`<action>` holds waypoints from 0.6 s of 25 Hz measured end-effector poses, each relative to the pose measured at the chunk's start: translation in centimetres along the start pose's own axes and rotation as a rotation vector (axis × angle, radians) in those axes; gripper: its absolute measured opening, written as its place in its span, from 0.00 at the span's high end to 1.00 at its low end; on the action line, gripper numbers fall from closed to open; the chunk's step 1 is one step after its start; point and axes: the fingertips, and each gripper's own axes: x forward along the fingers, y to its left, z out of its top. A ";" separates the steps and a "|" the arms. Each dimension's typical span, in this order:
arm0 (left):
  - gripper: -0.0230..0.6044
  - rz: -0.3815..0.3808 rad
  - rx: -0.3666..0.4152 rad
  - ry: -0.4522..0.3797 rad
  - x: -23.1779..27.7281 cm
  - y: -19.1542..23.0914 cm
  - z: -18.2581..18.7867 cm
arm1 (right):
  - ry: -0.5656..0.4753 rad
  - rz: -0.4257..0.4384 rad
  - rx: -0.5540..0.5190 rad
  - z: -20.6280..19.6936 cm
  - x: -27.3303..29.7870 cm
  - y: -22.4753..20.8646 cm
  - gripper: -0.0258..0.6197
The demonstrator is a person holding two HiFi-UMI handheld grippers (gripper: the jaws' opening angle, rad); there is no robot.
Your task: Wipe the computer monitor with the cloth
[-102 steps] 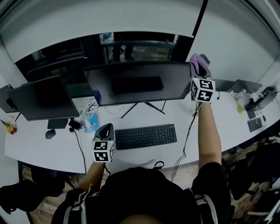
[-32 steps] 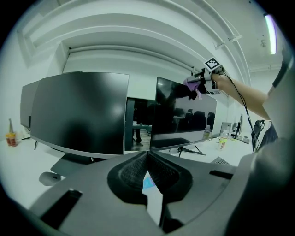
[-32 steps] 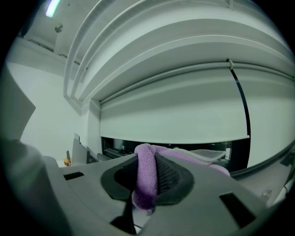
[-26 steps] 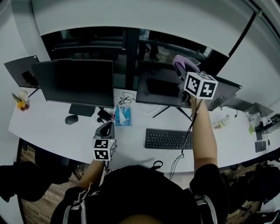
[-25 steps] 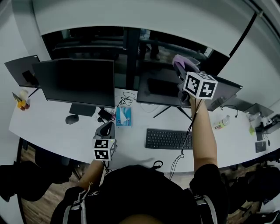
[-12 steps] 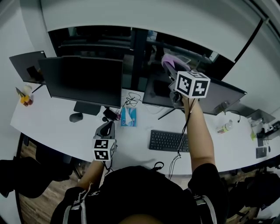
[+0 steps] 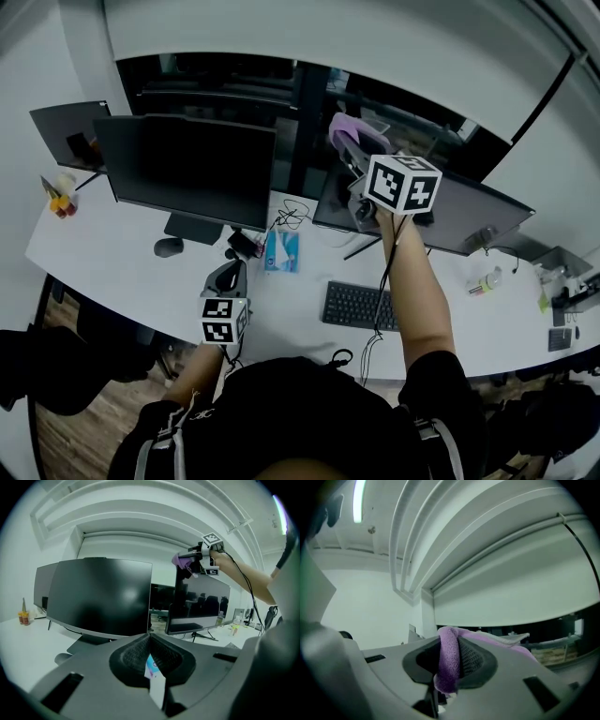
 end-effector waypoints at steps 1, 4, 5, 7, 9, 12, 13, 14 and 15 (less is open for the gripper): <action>0.94 0.000 0.000 0.000 0.0 0.0 0.0 | -0.039 0.020 0.015 0.3 -0.1 0.5 0.83; 0.94 -0.001 0.002 0.000 -0.1 -0.3 0.1 | -0.147 0.032 -0.018 1.3 -1.0 1.9 0.83; 0.94 -0.002 0.003 0.001 -0.1 -0.4 0.2 | -0.177 0.028 -0.049 1.6 -1.5 2.4 0.83; 0.94 -0.003 0.005 0.003 0.1 -0.6 0.3 | -0.230 0.021 -0.104 2.2 -2.9 3.2 0.83; 0.94 -0.007 0.008 0.007 0.3 -0.9 0.3 | -0.282 0.016 -0.136 2.7 -4.8 3.8 0.83; 0.94 -0.023 0.013 0.010 0.8 -1.9 0.3 | -0.371 0.009 -0.168 2.8 -8.3 4.4 0.83; 0.94 -0.031 0.016 0.011 1.1 -2.3 0.3 | -0.396 -0.001 -0.182 2.6 -9.5 4.4 0.83; 0.94 -0.039 0.019 0.012 1.4 -2.8 0.4 | -0.413 -0.019 -0.198 2.1 -10.7 4.4 0.83; 0.94 -0.048 0.023 0.012 1.7 -3.3 0.5 | -0.422 -0.042 -0.215 1.5 -11.8 4.2 0.83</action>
